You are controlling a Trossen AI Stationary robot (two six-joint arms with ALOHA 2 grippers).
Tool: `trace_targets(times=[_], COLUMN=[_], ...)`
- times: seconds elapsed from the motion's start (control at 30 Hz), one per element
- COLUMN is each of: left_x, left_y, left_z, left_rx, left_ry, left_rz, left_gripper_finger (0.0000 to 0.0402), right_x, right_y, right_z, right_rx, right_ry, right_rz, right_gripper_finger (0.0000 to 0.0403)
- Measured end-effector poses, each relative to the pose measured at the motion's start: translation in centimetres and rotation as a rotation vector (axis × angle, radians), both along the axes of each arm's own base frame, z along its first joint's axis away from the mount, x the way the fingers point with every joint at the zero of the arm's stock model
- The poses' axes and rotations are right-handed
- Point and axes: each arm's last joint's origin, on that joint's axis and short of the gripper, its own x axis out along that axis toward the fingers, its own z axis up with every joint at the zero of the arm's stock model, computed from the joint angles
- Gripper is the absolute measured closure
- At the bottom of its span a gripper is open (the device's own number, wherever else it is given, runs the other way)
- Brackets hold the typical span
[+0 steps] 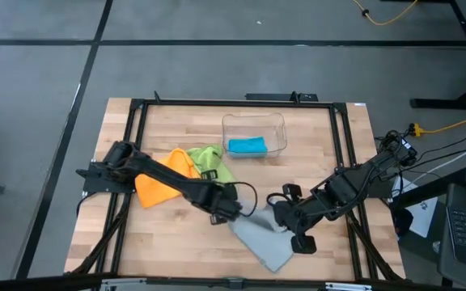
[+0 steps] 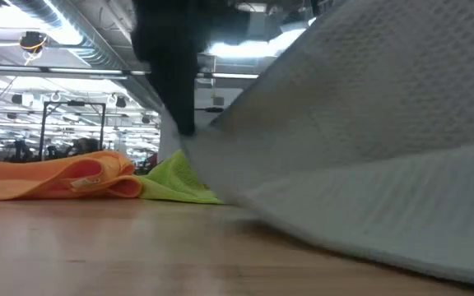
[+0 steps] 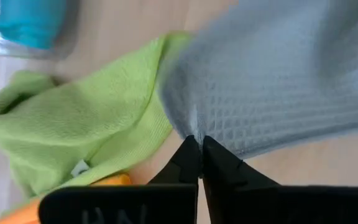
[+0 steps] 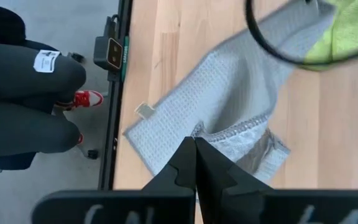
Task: Fold microfiber towels
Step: Fold the gray towel
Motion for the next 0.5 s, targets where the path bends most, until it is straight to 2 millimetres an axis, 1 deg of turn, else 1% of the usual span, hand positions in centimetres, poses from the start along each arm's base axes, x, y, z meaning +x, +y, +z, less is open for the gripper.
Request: trace_targets(times=[0.1,0.23,0.3,0.37,0.43,0.5], left_x=[-1.8,-3.8,-4.8,-5.6,-6.1,-6.4], left_y=[-1.0,-2.2,-2.7,-3.2,-3.6,-4.0], left_z=[2.0,4.3,5.4,6.1,6.7,6.9], left_rx=[0.023,0.043,0.047,0.062,0.067,0.078], left_ry=[-0.020,-0.088,-0.134,-0.151,-0.189,-0.202], left_rz=[0.014,0.042,0.043,0.041,0.027,0.015], left_gripper_finger=[0.0401,0.0401,0.0401,0.0401,0.0401,0.0401], right_x=[-0.1,-0.3,-0.5,-0.7,-0.9,-1.0], right_y=[-0.1,-0.3,-0.6,-1.0,-1.4,-1.8], right_z=[0.0,-0.2,-0.3,-0.5,-0.5,-0.5], right_rx=[-0.018,-0.053,-0.096,-0.156,-0.242,-0.317], right_ry=[0.000,0.023,0.039,0.042,0.030,-0.004], right_rz=[-0.007,-0.017,-0.052,-0.104,-0.161,-0.208], right_gripper_finger=[0.0402,0.0402,0.0402,0.0402,0.0402,0.0402])
